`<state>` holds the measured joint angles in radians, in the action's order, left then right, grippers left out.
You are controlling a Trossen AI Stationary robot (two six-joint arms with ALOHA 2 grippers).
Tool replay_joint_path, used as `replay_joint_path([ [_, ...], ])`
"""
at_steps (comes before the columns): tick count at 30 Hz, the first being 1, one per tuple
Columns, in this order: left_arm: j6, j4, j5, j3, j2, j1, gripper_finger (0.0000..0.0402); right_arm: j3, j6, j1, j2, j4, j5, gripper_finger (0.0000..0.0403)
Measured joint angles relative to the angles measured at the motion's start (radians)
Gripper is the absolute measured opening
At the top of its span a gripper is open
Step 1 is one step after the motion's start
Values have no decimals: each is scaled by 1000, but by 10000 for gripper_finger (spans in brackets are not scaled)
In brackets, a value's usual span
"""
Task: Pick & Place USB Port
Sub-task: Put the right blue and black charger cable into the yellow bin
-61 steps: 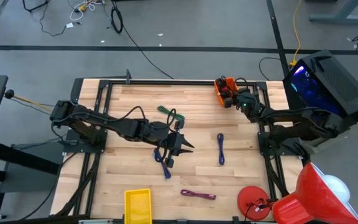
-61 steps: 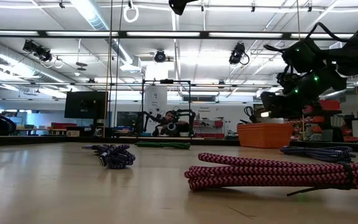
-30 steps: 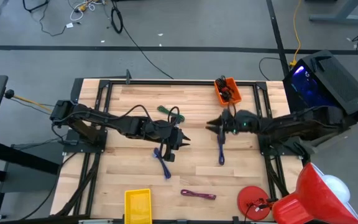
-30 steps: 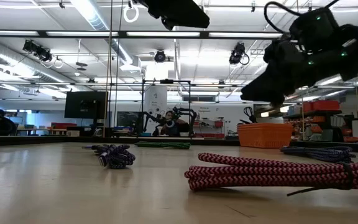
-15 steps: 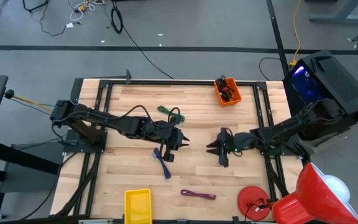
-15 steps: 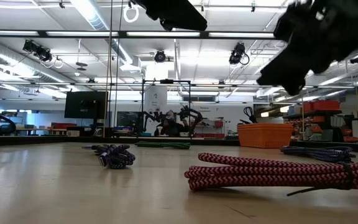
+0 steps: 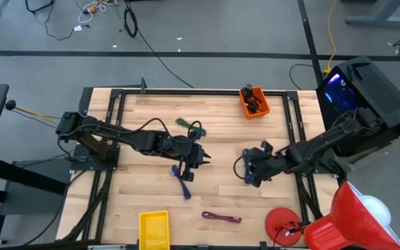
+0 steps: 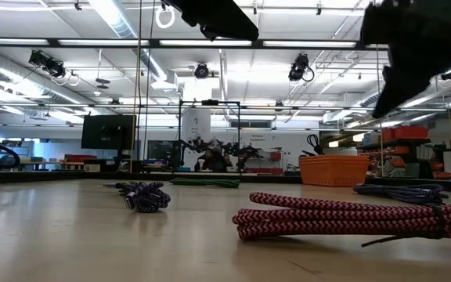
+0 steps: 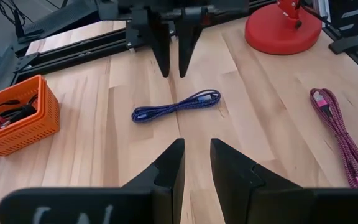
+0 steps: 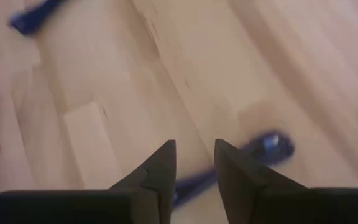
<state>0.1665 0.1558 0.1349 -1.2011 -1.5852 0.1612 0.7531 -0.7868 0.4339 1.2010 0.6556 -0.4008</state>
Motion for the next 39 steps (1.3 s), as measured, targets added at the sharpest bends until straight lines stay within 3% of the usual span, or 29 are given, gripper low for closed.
replay_joint_path([
  [7, 0, 0, 0, 0, 0, 0, 83, -71, -162, 0, 55, 15, 63, 114],
  [17, 0, 0, 0, 0, 0, 0, 83, -153, -254, 0, 114, -165, 80, 114],
  [24, 0, 0, 0, 0, 0, 0, 83, -178, -251, 0, 162, -284, 81, 114],
  [39, 2, 0, 0, 0, 0, -1, 83, -180, -208, -13, 167, -294, 101, 114],
])
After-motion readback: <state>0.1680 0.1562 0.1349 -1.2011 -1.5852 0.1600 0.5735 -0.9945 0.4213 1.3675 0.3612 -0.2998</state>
